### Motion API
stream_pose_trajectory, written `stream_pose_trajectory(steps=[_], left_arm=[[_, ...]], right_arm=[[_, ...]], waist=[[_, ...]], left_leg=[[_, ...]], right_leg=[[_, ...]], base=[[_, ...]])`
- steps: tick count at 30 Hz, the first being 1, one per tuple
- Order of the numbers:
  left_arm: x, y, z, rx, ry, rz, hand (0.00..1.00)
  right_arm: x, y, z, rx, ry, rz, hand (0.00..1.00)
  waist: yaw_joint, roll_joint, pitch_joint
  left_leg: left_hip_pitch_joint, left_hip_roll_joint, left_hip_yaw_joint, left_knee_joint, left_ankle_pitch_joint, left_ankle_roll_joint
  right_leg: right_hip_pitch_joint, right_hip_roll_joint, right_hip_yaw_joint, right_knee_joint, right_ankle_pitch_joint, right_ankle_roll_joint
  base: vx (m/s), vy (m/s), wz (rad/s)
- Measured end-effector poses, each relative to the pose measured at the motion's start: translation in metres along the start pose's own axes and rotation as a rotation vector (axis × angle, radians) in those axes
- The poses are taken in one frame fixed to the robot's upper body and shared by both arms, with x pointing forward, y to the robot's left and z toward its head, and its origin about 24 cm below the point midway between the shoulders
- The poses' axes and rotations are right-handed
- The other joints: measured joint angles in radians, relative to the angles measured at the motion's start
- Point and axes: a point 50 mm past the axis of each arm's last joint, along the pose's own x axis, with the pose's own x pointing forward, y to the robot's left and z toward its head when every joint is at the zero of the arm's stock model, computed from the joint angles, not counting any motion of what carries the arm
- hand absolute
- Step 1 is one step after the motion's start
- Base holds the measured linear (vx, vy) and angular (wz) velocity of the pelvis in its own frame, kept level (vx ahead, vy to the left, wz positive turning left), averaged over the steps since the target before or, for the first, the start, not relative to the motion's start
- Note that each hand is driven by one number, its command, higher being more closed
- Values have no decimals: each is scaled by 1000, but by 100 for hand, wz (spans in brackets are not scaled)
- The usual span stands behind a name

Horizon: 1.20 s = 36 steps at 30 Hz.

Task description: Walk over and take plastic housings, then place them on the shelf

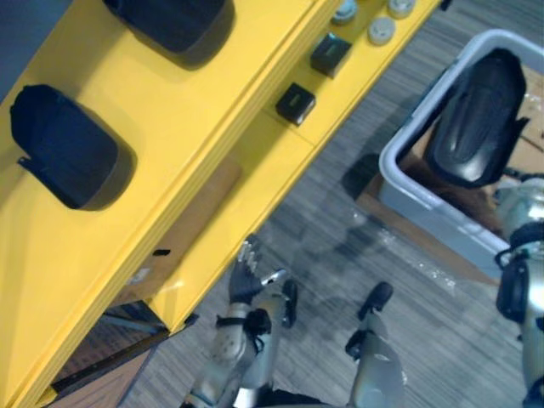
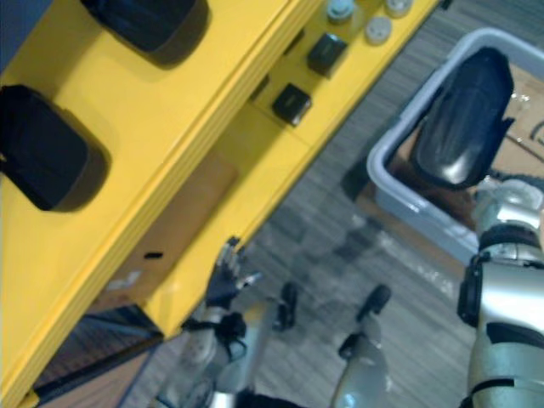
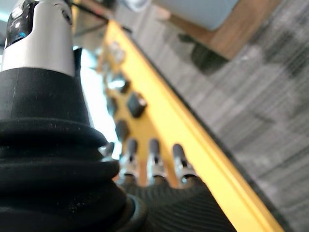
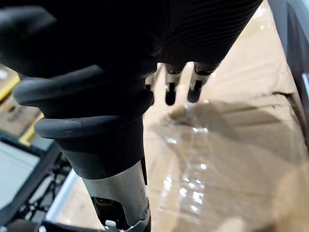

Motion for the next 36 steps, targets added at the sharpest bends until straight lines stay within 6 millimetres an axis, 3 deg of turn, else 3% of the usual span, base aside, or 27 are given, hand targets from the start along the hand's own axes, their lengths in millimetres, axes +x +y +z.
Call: stream_pose_trajectory(steps=[3, 4, 8, 15, 26, 36], left_arm=[[-1, 0, -5, 7, 22, -1, 0], [-1, 1, -7, 11, 32, 3, 0], [4, -1, -7, -13, 36, -5, 0], [12, -4, -6, 2, 29, -28, 0], [8, -5, -7, -10, 13, -47, 0], [1, 4, -2, 0, -21, -70, 0]], right_arm=[[4, -8, 7, -58, -39, 29, 0], [5, -8, 8, -84, -52, 40, 100], [8, -20, 24, -167, -120, 35, 100], [13, -33, 20, -481, -177, -14, 100], [11, -37, 28, -696, -286, -162, 100], [1, -32, 60, -760, -563, -264, 100]], waist=[[9, 3, 1], [9, 3, 1], [15, 21, 5], [25, 28, 0], [42, 49, -15], [42, 48, -14]], left_leg=[[-11, -1, 0, 1, 1, 0], [-12, -1, 0, 1, 0, 0], [-64, 9, -17, 42, -3, 0], [-90, 24, -36, 86, -12, -11], [-104, 42, -59, 90, -7, -25], [-98, 48, -59, 103, -11, -21]], right_leg=[[-14, -4, -4, 10, -1, -1], [-19, -6, -5, 19, -9, -8], [-91, -20, -24, 131, -55, -22], [-161, -44, -38, 297, -143, -32], [-154, -44, -111, 305, -141, -37], [-132, -34, -109, 284, -132, -40]], base=[[-58, 98, 0], [-40, 99, 2], [-58, 80, 7], [-70, 1, 2], [-23, 3, 2], [-40, 49, -1]])
